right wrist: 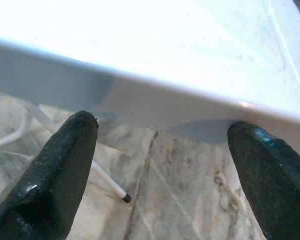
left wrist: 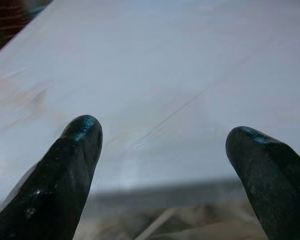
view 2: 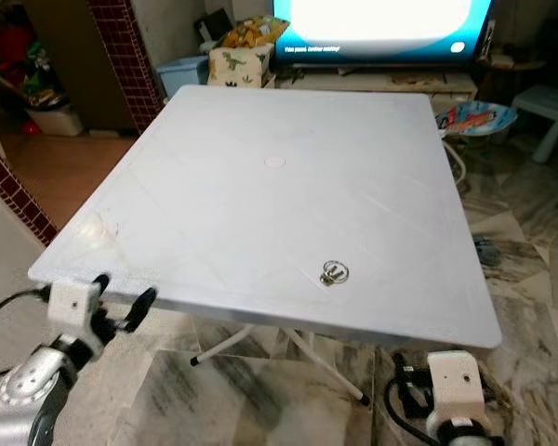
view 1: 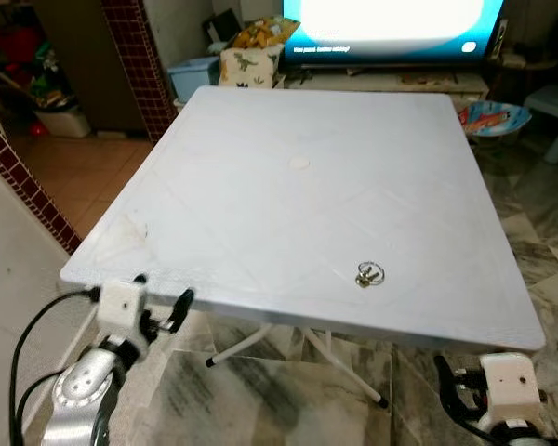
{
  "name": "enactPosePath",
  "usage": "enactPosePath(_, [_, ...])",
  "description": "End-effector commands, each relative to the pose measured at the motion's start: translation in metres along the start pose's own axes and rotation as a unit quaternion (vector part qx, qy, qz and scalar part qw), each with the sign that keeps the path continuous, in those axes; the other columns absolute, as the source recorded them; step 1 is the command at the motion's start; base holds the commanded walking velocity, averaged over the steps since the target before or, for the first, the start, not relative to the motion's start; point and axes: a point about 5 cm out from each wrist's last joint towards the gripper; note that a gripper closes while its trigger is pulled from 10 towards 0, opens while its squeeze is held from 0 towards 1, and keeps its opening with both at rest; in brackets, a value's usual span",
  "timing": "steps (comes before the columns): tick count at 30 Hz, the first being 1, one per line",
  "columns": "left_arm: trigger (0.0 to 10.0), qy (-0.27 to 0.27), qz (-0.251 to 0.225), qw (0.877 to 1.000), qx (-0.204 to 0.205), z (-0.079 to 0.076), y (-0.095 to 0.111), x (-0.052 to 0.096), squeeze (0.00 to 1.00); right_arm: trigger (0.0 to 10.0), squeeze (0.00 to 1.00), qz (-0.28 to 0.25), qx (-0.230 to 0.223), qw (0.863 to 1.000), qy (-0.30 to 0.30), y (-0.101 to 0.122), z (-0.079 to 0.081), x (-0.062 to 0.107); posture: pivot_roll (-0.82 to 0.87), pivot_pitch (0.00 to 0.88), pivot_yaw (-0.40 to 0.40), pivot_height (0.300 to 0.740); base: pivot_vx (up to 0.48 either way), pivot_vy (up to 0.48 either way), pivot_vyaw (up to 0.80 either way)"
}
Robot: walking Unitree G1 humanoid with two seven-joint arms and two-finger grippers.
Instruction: Hang keys on a hook
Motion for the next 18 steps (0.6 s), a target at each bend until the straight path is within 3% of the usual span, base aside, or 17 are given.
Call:
enactPosePath(1, [10.0,-0.020,-0.006,1.000,0.003,-0.008,0.010,-0.002,0.00,10.0,0.00,-0.062,0.007,0.998,0.033,0.033,0.014,-0.003,-0.11,0.003,0.089,0.740,0.000,0.000,0.00])
enactPosePath(7, [10.0,-0.095,-0.041,0.995,0.007,-0.041,0.036,-0.014,0.00,10.0,0.00,-0.152,0.026,0.986,0.056,0.093,0.035,-0.018,-0.10,0.011,0.088,0.740,0.000,0.000,0.00])
enactPosePath(12, [10.0,-0.115,-0.041,0.992,0.022,-0.055,0.044,-0.021,0.00,10.0,0.00,-0.166,0.002,0.985,0.040,0.124,0.036,-0.041,-0.10,0.014,0.085,0.740,0.000,0.000,0.00])
enactPosePath(18, [10.0,-0.137,-0.038,0.990,0.024,-0.064,0.050,-0.022,0.00,10.0,0.00,-0.141,-0.008,0.988,0.065,0.121,0.050,-0.043,-0.09,0.012,0.084,0.740,0.000,0.000,0.00])
Point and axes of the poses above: a point about 5 cm out from each wrist's last joint towards the gripper, its own x axis pointing back from the gripper into the wrist, its own y axis along the axis of the wrist's last joint, z = x × y, and after that the axes turned 4 degrees about -x, right-handed
